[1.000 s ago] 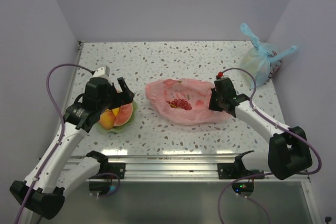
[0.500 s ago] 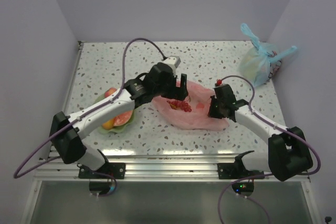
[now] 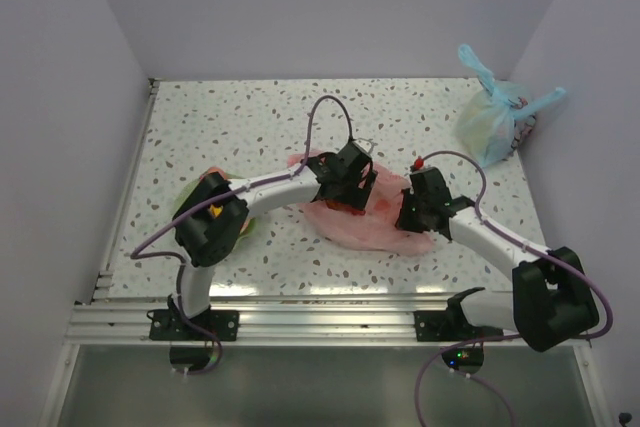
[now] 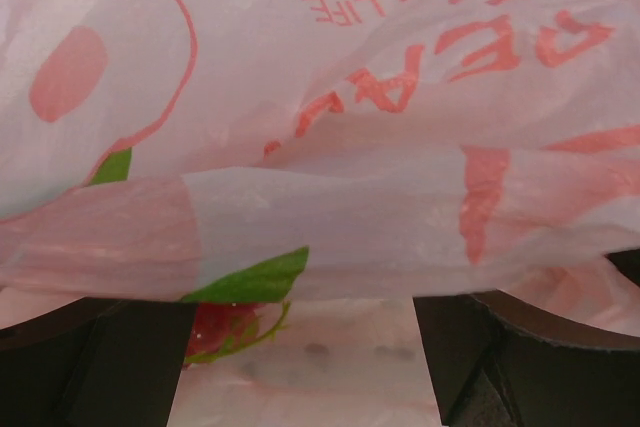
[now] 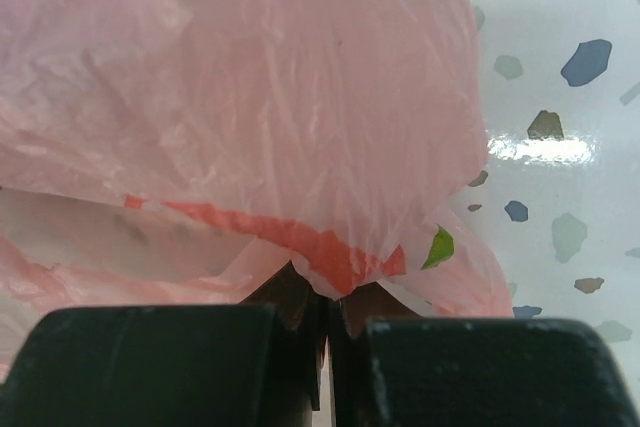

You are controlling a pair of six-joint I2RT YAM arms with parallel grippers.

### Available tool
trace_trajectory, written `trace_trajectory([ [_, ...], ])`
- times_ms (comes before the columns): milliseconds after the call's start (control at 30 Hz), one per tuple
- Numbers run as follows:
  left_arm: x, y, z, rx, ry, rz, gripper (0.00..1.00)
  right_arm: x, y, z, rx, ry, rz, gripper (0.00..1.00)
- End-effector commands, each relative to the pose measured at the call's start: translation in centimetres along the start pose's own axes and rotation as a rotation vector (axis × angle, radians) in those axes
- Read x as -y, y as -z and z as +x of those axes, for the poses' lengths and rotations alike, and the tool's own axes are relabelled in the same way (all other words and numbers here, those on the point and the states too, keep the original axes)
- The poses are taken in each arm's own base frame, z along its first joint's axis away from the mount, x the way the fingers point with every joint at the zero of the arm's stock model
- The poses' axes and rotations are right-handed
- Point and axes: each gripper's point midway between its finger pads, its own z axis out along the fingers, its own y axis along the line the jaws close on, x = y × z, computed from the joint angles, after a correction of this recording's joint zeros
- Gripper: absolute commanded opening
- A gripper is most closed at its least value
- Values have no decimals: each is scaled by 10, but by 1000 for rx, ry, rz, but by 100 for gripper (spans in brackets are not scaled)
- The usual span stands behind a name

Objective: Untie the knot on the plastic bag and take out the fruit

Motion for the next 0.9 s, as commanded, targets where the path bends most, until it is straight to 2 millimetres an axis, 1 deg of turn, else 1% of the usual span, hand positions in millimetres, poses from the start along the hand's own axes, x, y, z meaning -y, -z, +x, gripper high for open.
trace_trajectory([
  [0, -3, -14, -15, 53, -36, -45, 88, -7, 2, -3, 20, -17, -42, 0],
  [67, -4, -21, -13, 41, -41, -53, 88, -6, 1, -3, 16, -15, -39, 0],
  [133, -4, -30, -4, 20, -44, -56, 86, -7, 2, -4, 20, -12, -38, 0],
  [167, -4, -32, -1, 12, -48, -56, 79, -5, 1, -3, 16, -11, -34, 0],
  [200, -3, -36, 4, -4, -51, -49, 76, -6, 1, -4, 20, -12, -36, 0],
  [233, -2, -37, 7, -15, -53, -45, 71, -6, 0, -4, 17, -9, -34, 0],
  [267, -1, -37, 10, -25, -52, -40, 62, -7, 0, -4, 18, -8, -34, 0],
  [333, -1, -34, 10, -23, -53, -37, 52, -6, 0, -7, 20, -8, -29, 0],
  [367, -3, -33, 12, -27, -53, -39, 43, -6, 0, -8, 25, -6, -28, 0],
  [400, -2, -26, 8, -13, -48, -30, 38, -6, 1, -9, 28, -7, -25, 0],
  [467, -1, -18, 7, -9, -52, -16, 29, -6, 1, -10, 30, -5, -22, 0],
  [500, 2, -8, 1, 12, -49, 3, 26, -7, 1, -13, 36, -4, -24, 0],
  [533, 4, -3, -2, 22, -51, 20, 24, -7, 2, -13, 35, -5, -20, 0],
  [567, 5, 2, -3, 33, -53, 36, 19, -7, 2, -13, 35, -2, -20, 0],
  [600, 10, 14, -9, 53, -61, 73, 17, -6, 3, -18, 48, -1, -11, 0],
  [633, 14, 19, -14, 71, -67, 99, 15, -6, 3, -18, 49, 2, -4, 0],
  [667, 16, 25, -14, 76, -80, 116, 11, -5, 4, -21, 55, 3, 1, 0],
  [700, 19, 37, -21, 98, -94, 150, 10, -6, 5, -25, 65, 2, 0, 0],
  [767, 26, 50, -26, 122, -117, 197, 7, -5, 6, -27, 72, 1, 14, 0],
  [800, 29, 66, -36, 161, -119, 221, 6, -5, 6, -31, 78, 2, 17, 0],
  [867, 36, 82, -46, 207, -129, 274, 4, -4, 6, -31, 79, 2, 30, 0],
])
